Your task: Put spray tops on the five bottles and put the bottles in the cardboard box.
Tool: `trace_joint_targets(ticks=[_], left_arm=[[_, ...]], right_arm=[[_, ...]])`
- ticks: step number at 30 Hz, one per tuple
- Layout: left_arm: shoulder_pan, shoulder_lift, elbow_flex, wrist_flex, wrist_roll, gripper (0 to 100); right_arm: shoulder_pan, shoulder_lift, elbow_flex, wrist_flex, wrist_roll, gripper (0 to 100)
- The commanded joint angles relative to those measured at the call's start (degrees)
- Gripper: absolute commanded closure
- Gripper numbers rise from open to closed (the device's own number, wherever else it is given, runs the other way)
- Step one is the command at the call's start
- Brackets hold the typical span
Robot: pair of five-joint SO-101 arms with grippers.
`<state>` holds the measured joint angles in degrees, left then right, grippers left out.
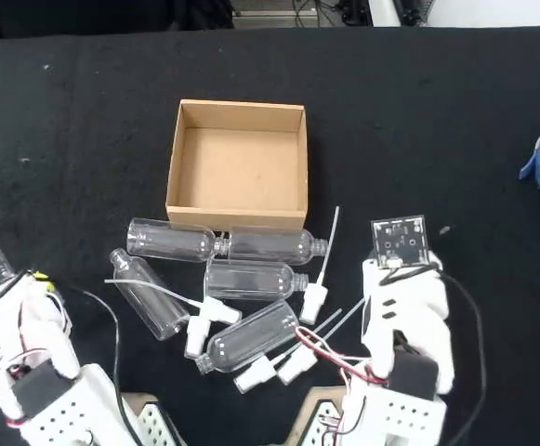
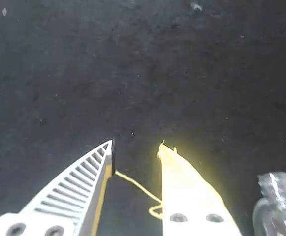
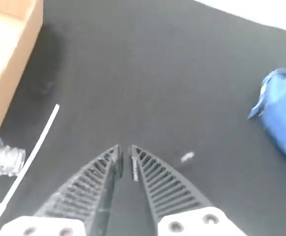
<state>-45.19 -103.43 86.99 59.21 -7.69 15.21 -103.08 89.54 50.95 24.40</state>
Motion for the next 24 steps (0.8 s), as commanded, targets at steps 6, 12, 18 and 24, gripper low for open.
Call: trace_joint_targets(ticks=[6,12,18,24], left_arm=[[8.31,0.44,-6.99,6.95,-6.42,97],[8.04,-0.18,-1.36,6.77,-2.20,97],[4.18,-0.18,-2.68,6.86,-1.49,97],[-4.88,-0.18,-2.15,2.81,1.85,97]], right_arm=[[-4.40,-5.23,-19.65,11.87,3.78,98.6],[-15.12,-5.14,-24.92,15.12,3.69,98.6],[-29.71,0.75,-28.79,14.42,3.60,98.6],[-41.14,17.19,-31.96,11.16,-0.35,98.6]])
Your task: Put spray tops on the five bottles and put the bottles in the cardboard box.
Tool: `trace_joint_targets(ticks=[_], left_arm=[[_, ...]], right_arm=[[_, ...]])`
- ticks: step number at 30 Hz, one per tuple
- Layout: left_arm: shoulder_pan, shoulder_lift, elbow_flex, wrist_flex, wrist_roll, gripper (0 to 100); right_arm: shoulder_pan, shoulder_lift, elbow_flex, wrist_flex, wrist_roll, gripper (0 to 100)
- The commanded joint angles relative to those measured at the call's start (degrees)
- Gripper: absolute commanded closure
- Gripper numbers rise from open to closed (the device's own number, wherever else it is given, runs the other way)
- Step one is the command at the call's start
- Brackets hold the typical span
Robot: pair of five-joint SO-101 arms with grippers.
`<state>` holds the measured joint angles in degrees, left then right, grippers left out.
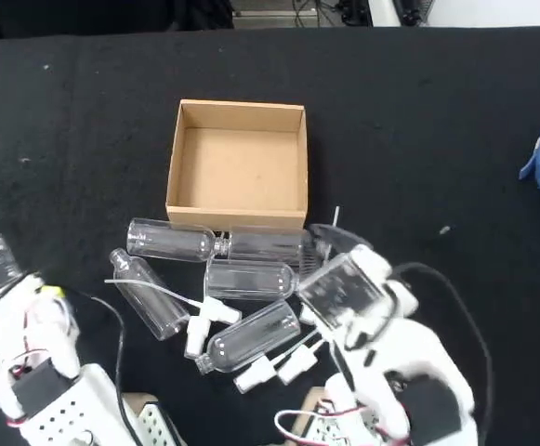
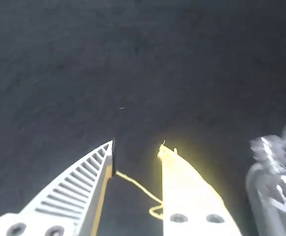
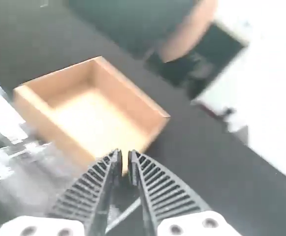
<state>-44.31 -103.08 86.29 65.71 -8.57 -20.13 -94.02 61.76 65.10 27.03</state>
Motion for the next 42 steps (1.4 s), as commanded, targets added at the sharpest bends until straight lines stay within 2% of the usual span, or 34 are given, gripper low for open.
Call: trace_joint_targets(ticks=[1,6,12,16,20,24,27,31,37,42], left_arm=[[-7.08,-0.53,-1.45,-4.31,3.16,97],[-12.62,-0.53,-1.45,-5.89,6.68,97],[-18.42,-0.53,-1.45,-6.95,9.58,97],[-19.21,-0.53,-0.84,-6.95,9.49,97],[-19.47,-0.53,-0.84,-6.95,9.49,97],[-23.16,-0.53,-1.19,-7.56,9.76,97],[-24.57,-0.35,-0.48,-10.46,11.25,97],[-25.45,-0.53,0.22,-10.64,12.84,97],[-25.36,-0.53,0.22,-10.64,12.66,97],[-25.10,-0.53,0.31,-10.64,12.66,97]], right_arm=[[-8.18,10.51,-4.70,-3.96,-4.57,98.6],[-20.57,22.81,-4.88,-9.49,-12.22,98.5],[-33.49,37.76,-4.09,-21.45,-25.32,98.4],[-39.74,46.55,-4.53,-27.16,-29.19,89.6],[-42.99,54.11,-4.62,-34.99,-33.93,87.5],[-45.01,61.05,-6.81,-37.27,-37.01,87.5],[-45.98,66.15,-12.18,-34.29,-37.71,87.5],[-45.98,71.78,-18.68,-29.71,-40.97,87.5],[-44.40,78.02,-26.68,-22.68,-41.05,87.0],[-44.66,83.03,-32.04,-18.20,-40.97,79.2]])
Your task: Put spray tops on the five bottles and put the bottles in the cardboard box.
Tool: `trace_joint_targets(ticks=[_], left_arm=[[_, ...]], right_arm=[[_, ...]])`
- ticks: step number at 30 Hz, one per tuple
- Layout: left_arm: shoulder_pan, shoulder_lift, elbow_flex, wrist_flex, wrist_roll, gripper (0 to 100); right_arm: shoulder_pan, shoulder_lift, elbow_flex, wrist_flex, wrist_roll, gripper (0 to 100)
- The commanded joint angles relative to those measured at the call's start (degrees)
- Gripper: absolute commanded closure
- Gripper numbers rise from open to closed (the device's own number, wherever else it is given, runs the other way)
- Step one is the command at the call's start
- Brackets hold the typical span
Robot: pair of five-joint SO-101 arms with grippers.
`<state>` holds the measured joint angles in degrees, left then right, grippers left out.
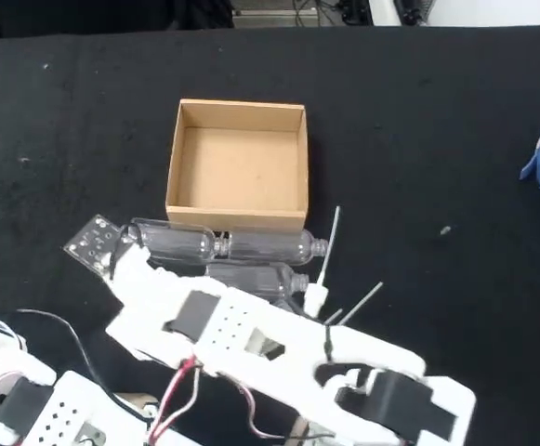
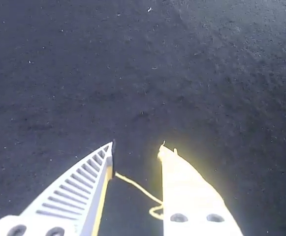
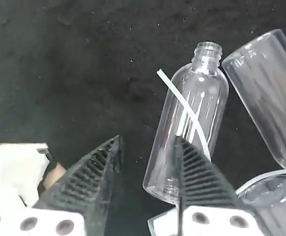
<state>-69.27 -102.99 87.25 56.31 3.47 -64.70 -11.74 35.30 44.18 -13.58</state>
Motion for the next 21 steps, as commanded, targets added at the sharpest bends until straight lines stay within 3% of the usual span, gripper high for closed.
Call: trace_joint_targets(ticks=[1,12,21], left_arm=[[-0.04,-0.62,-0.66,-1.23,0.62,97],[0.13,-0.62,-0.57,-1.14,0.62,97],[6.11,-0.09,-0.57,-0.70,0.53,97]], right_arm=[[0.00,1.63,-6.29,3.34,-0.35,78.7],[4.48,1.45,-7.25,5.01,-0.35,78.7],[5.54,-4.79,-2.77,5.45,-0.35,78.7]])
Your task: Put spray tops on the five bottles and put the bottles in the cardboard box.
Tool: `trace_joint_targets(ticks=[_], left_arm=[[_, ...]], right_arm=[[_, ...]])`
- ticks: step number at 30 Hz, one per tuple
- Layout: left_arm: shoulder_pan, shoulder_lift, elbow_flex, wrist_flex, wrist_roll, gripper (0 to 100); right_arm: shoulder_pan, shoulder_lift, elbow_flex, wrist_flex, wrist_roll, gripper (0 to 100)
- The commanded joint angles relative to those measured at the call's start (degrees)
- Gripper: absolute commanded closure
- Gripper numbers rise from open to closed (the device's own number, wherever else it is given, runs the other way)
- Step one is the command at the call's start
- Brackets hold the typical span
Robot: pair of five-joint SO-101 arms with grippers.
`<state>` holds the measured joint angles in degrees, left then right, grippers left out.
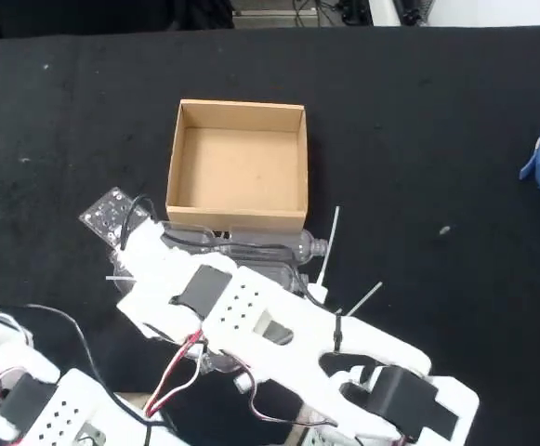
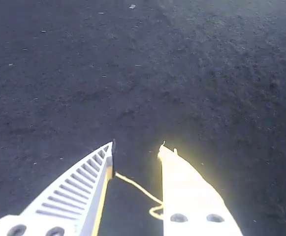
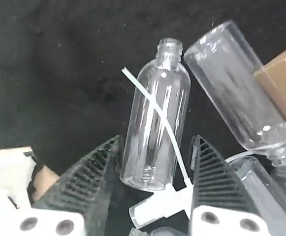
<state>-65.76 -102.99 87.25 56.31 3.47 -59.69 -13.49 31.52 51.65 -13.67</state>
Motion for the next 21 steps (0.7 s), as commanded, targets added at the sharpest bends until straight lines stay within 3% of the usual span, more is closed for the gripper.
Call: trace_joint_targets(ticks=[1,6,13,21], left_arm=[[2.86,-0.09,-0.57,-0.26,0.53,97],[3.47,-0.09,-0.66,0.09,-1.49,97],[3.47,-0.09,-0.66,0.09,-1.76,97],[3.38,-0.09,-0.66,0.18,-1.76,97]], right_arm=[[-0.18,-2.59,2.07,-3.08,-0.26,78.9],[-2.90,0.22,3.03,-4.57,-0.18,88.1],[-3.78,6.73,-1.19,-4.31,-0.18,78.0],[-5.89,16.31,-8.13,-4.48,-0.79,80.5]])
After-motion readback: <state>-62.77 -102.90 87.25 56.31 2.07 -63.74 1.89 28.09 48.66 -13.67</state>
